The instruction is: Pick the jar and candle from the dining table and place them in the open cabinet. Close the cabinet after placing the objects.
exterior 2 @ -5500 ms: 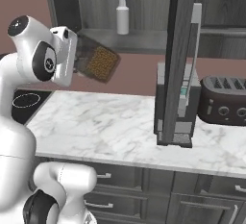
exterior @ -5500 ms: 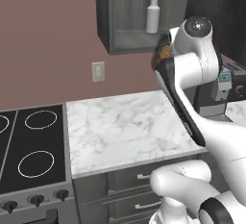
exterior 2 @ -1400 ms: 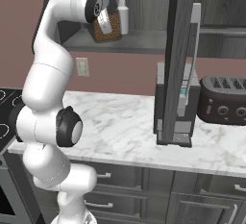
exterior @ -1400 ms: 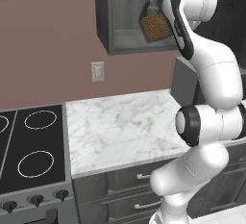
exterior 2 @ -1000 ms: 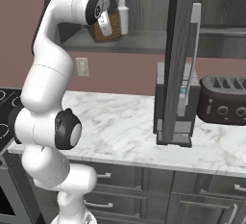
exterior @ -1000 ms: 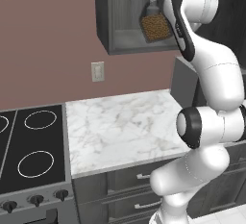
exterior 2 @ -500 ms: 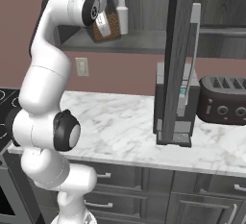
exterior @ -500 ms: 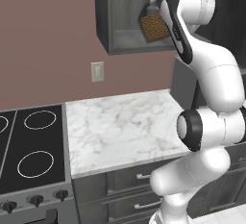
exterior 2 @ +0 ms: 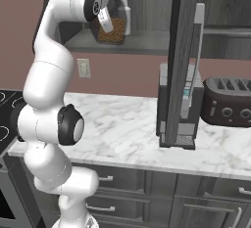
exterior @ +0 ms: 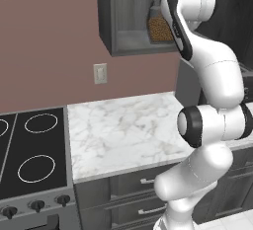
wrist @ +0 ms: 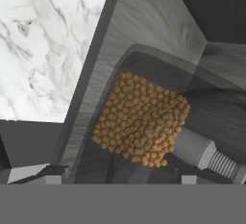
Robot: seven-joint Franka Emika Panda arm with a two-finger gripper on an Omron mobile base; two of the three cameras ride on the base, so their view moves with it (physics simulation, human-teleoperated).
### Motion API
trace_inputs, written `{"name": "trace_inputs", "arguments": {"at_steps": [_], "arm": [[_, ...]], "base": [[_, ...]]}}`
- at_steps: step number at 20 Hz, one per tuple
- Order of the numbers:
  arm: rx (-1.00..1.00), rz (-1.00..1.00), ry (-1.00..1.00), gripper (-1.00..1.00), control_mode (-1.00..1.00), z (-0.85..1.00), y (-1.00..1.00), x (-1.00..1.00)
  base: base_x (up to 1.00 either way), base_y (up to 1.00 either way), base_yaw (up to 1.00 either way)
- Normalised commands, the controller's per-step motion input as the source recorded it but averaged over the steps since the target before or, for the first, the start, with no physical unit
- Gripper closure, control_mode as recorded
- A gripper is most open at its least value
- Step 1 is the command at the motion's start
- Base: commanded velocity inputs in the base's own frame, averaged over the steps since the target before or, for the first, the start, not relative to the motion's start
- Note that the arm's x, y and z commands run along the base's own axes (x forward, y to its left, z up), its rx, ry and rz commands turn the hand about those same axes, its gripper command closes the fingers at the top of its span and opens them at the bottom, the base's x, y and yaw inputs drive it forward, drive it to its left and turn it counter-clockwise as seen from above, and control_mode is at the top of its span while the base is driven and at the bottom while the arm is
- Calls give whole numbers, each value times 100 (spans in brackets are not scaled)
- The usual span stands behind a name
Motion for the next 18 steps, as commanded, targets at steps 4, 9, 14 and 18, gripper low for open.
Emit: {"name": "trace_inputs", "arguments": {"at_steps": [4,9,14,18], "arm": [[1,0,0,-100,-100,0,0,26],[1,0,0,-100,-100,0,0,14],[1,0,0,-100,-100,0,0,10],[0,0,0,-100,-100,0,0,18]], "base": [[0,0,0],[0,0,0],[0,0,0],[0,0,0]]}}
